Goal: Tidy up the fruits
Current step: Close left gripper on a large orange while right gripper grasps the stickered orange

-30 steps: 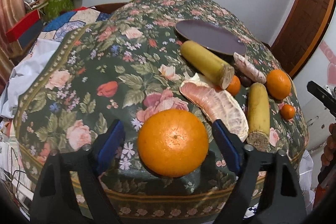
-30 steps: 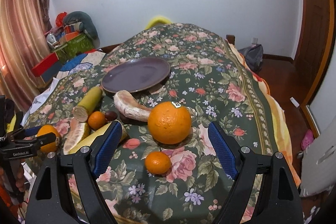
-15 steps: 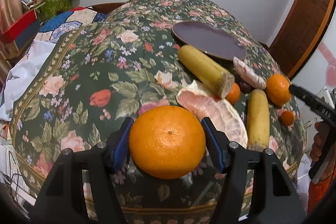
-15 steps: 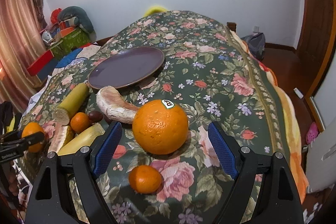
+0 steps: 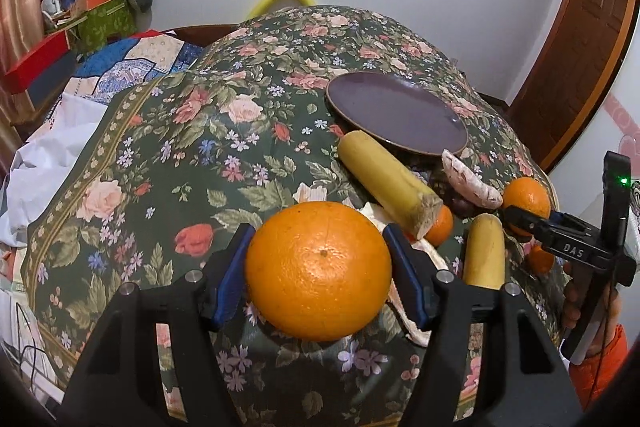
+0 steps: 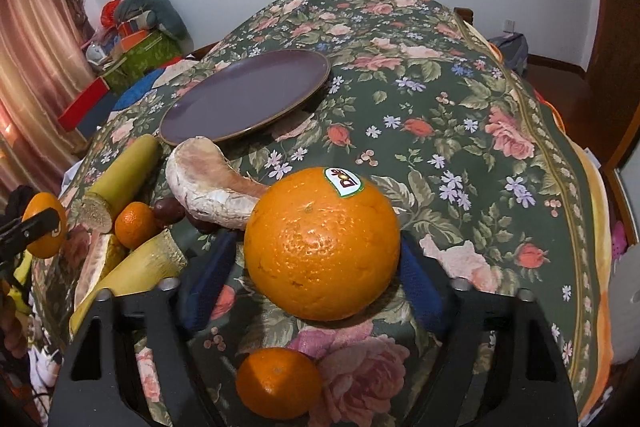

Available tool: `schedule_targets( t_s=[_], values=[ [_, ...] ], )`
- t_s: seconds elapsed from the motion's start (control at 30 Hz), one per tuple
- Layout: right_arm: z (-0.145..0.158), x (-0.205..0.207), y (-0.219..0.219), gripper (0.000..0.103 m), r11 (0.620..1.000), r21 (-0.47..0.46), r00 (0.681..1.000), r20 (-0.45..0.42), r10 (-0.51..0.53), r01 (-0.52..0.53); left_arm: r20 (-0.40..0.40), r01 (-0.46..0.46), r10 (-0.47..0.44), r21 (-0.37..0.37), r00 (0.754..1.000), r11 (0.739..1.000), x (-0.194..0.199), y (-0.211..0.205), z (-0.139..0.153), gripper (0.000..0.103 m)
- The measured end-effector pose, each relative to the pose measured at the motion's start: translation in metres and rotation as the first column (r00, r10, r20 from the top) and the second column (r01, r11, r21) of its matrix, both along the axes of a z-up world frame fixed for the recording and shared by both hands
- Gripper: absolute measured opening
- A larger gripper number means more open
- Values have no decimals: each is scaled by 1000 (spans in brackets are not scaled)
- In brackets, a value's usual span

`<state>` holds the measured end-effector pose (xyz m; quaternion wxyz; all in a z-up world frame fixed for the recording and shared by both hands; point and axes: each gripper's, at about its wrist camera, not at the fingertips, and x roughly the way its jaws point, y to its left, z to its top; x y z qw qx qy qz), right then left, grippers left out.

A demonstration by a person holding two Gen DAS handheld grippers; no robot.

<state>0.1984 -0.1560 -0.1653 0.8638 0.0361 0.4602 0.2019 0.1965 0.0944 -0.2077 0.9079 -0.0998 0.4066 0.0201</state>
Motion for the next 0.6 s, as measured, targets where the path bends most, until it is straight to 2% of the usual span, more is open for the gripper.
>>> schedule_targets(
  t_s=[0.03,0.17,0.27,0.6],
  values=[
    [0,0,-1,66,1000,-2,1000,1,-3,3,3,1,-1,2,1000,1000,1,0,1,65],
    [1,2,-6,65,1000,28,1000,-17,-5,6,17,5,-5,8,1000,1000,5,-2,7,65],
    [5,3,-4,65,1000,13,1000,-13,-2,3,34,11,-11,2,999,1000,9,-3,15,65],
    [45,5,-9,65,1000,21,995,98,-8,6,95,59,-60,9,994,998,30,-15,43,65]
  ],
)
